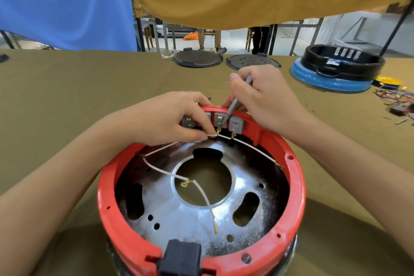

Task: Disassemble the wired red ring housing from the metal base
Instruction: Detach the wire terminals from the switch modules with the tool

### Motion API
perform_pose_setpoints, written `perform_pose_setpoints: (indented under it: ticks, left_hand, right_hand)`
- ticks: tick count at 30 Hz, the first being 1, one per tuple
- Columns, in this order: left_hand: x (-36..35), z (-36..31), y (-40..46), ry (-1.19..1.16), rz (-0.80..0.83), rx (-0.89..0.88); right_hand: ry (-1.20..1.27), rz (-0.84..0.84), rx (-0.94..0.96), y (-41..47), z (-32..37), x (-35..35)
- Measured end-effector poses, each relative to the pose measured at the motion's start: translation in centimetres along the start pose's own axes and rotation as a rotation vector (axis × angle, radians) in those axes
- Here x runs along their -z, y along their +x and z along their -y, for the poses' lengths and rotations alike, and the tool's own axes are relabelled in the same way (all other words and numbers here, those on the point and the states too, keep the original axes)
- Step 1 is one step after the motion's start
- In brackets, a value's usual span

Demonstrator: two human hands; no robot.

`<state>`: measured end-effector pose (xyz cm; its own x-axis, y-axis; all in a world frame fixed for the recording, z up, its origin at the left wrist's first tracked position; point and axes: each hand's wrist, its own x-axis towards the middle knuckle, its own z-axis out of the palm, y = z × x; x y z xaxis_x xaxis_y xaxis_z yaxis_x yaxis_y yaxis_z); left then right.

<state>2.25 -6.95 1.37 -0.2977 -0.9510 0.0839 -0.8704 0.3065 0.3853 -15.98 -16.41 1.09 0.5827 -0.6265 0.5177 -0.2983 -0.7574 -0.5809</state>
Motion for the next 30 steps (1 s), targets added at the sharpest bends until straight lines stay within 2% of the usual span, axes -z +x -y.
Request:
perform_pose_setpoints:
  ticks: [7,10,12,14,19,23,30]
  left_hand:
    - [0.0,-0.1,0.0,-0.019,-0.007,-0.011]
    - [0.0,0.0,-0.1,-0.007,-0.01,-0.022]
    - [0.0,0.1,0.0,0.004,-0.002,-0.02]
    - [0.0,0.1,0.0,0.005,0.001,-0.022]
    - [0.0,0.2,0.0,-0.001,0.007,-0.025]
    - [-0.1,0.3,0.0,0.005,-0.001,-0.032]
    - [-0.1,0.4,0.0,0.005,0.0,-0.017]
  right_hand:
    - [0.119,-0.024,-0.022,-0.3,-0.4,-0.3]
    - [0.249,0.035,-0.101,-0.4,-0.8,-0.6]
    - [0.241,0.099,-0.151,-0.4,-0.8,-0.6]
    - [0.142,0.114,-0.091,-0.4,-0.5,-0.6]
    - [0.104,-0.078,0.066,-0.6,-0.2,0.0]
    - [0.007,-0.068,0.125,-0.7,0.1,0.3]
    - [-0.024,-0.014,0.167,-0.9,0.1,0.6]
